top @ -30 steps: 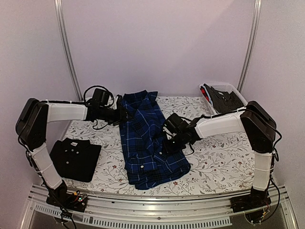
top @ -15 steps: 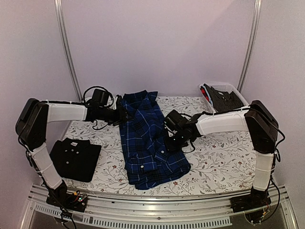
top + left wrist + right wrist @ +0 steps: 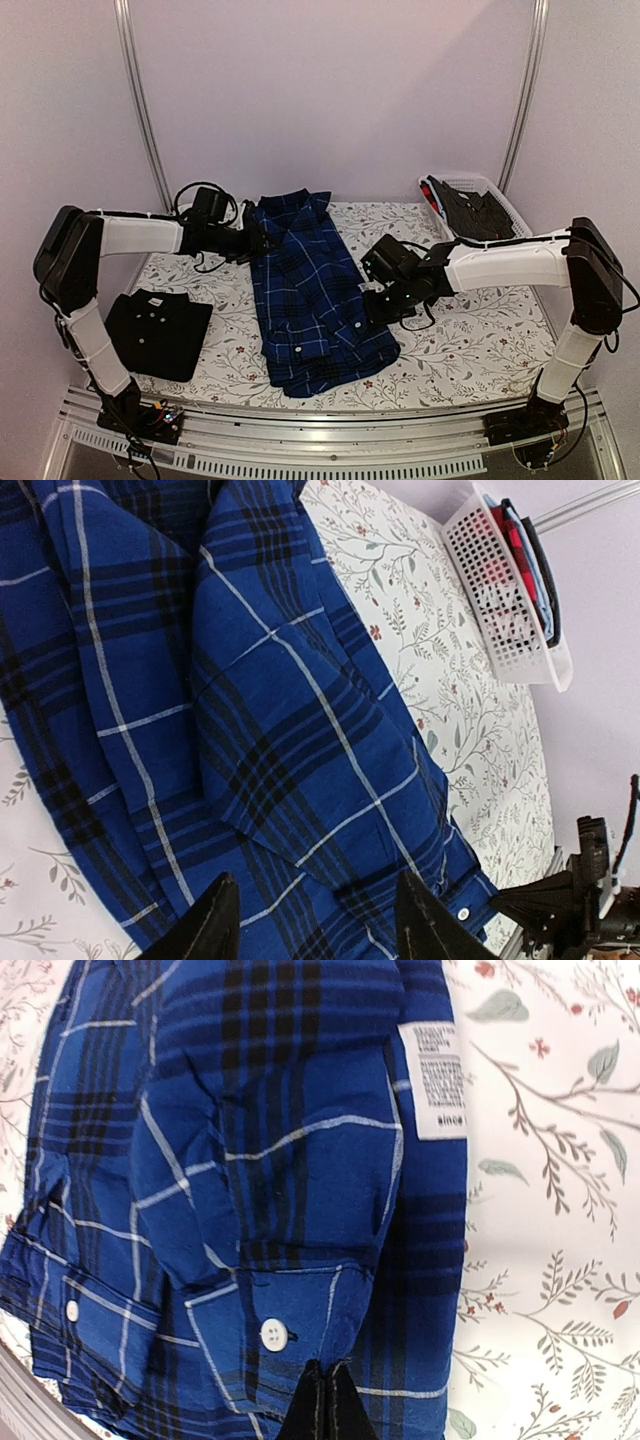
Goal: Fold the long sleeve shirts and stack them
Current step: Adjust the sleeve of the rectangle-folded shirt.
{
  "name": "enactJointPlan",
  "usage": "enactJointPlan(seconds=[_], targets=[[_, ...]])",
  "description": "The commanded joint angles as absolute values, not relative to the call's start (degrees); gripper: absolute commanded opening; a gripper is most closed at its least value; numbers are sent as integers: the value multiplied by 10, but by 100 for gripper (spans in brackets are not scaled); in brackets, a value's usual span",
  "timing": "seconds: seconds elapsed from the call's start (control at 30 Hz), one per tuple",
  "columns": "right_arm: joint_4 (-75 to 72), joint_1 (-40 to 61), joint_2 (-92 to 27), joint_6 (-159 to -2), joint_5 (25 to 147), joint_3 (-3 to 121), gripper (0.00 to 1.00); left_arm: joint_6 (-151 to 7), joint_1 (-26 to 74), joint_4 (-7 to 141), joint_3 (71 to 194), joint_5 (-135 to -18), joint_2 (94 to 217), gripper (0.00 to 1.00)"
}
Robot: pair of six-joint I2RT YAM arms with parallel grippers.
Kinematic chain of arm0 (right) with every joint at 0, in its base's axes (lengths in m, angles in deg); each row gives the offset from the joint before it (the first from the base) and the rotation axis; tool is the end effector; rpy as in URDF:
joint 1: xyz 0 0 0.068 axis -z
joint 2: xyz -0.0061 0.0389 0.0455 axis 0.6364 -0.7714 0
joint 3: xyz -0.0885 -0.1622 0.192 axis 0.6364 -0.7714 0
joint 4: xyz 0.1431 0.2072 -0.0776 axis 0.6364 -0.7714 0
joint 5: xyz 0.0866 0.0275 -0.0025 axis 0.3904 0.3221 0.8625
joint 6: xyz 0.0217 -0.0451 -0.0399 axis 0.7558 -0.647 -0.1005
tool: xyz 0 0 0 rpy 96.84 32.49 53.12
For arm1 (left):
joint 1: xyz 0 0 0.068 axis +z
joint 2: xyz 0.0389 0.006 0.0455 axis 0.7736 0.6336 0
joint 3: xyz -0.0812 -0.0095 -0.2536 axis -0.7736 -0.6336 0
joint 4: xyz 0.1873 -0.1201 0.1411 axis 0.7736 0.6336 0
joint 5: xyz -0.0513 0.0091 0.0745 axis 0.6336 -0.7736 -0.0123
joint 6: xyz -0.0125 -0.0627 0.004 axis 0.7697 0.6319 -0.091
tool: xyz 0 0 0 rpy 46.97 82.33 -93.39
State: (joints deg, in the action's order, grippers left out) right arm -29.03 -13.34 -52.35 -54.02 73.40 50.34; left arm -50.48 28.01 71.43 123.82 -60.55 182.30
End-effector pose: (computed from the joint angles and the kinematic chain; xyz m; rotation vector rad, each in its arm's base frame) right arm 0.2243 0.2888 0.1722 -0.4292 2.6579 0.3791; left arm 0.3572 -0.1713 0.1808 0.0158 2.4036 -0.9688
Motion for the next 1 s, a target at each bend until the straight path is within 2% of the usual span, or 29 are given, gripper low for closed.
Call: enactJointPlan(seconds=[0.0, 0.33, 0.67, 0.77, 0.9, 0.97], targets=[[-280, -143, -517, -503, 743, 475, 0, -501, 287, 702, 1239, -602, 1838, 52], [-288, -153, -489, -487, 736, 442, 1, -500, 287, 708, 1248, -604, 1845, 50], [-294, -161, -451, -468, 725, 413, 3, -496, 287, 714, 1270, -602, 1866, 42], [-293, -161, -465, -473, 732, 415, 16, -495, 287, 716, 1275, -598, 1871, 40], [-290, -159, -455, -480, 713, 422, 47, -495, 282, 712, 1278, -585, 1870, 33], [-287, -149, -441, -490, 707, 427, 57, -501, 273, 712, 1290, -584, 1873, 30]])
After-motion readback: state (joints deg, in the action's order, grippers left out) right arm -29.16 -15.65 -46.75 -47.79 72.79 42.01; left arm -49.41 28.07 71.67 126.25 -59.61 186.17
